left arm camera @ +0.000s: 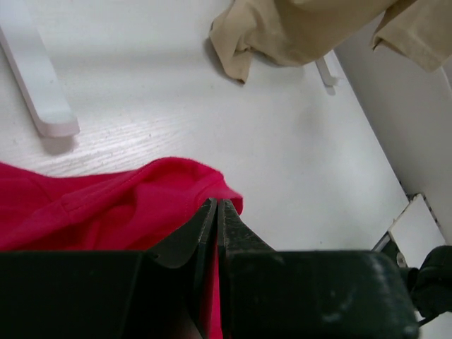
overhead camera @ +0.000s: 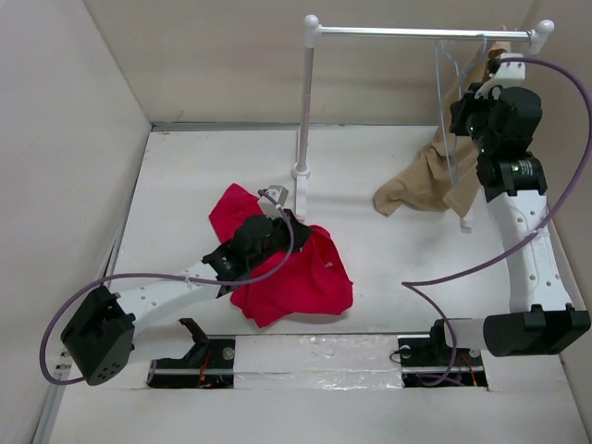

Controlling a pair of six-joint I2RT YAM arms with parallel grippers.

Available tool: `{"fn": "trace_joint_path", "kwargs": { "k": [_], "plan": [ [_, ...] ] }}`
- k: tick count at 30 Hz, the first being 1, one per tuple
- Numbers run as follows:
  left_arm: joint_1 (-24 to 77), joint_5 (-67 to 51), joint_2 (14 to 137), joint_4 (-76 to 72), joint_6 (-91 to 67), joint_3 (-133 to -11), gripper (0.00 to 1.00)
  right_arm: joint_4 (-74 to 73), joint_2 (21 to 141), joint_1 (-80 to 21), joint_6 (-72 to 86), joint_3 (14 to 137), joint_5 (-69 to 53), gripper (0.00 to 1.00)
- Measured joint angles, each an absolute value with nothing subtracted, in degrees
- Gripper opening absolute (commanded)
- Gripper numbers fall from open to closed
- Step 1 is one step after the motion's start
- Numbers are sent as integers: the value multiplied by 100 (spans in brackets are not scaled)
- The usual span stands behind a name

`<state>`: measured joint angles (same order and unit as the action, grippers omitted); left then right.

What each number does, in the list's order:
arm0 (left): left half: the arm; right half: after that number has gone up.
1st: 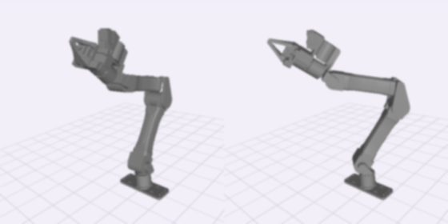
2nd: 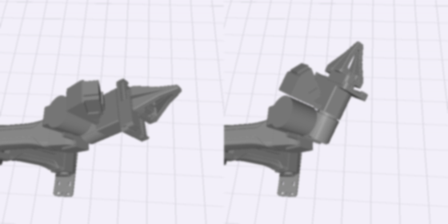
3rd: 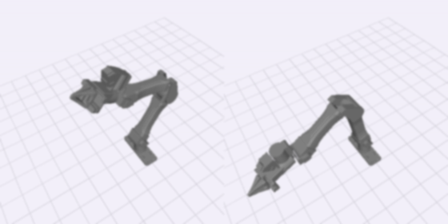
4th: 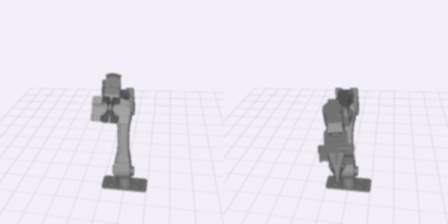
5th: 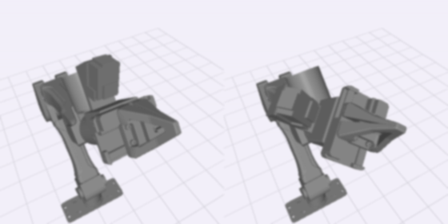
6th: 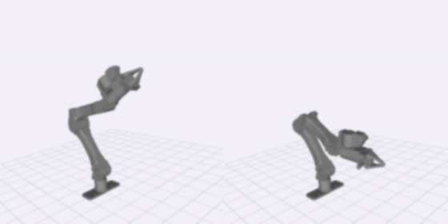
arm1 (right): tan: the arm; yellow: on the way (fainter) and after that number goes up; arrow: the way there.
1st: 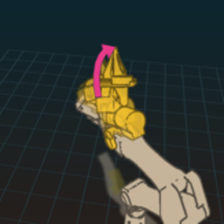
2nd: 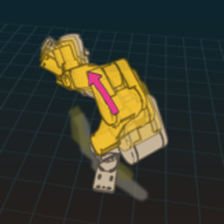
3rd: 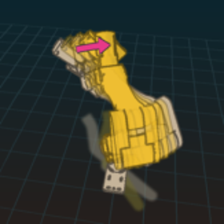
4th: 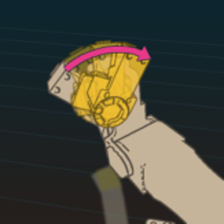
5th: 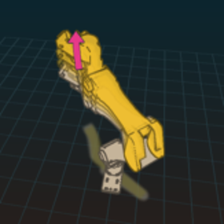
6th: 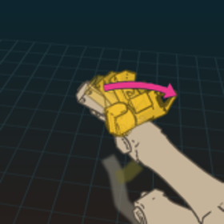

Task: Place the t-shirt on the hanger
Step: Pick up the hanger from the clothesline, then place the T-shirt on the hanger.

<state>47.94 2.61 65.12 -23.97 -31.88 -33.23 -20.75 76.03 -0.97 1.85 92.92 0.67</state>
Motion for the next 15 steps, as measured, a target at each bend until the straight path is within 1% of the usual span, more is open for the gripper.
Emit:
{"fn": "trace_joint_path", "kwargs": {
  "k": [7,13,15],
  "plan": [
    [4777,373,6818,-2421,-3081,-3817,0,-1710,6908,-180,696,7618,-904,0],
    [4512,353,7153,-2427,-3074,-3916,0,-1492,5922,-1127,945,6519,-1721,0],
    [4377,351,7247,-2425,-3076,-3916,0,-1559,5245,-1570,956,5975,-1868,0]
  ]
}}
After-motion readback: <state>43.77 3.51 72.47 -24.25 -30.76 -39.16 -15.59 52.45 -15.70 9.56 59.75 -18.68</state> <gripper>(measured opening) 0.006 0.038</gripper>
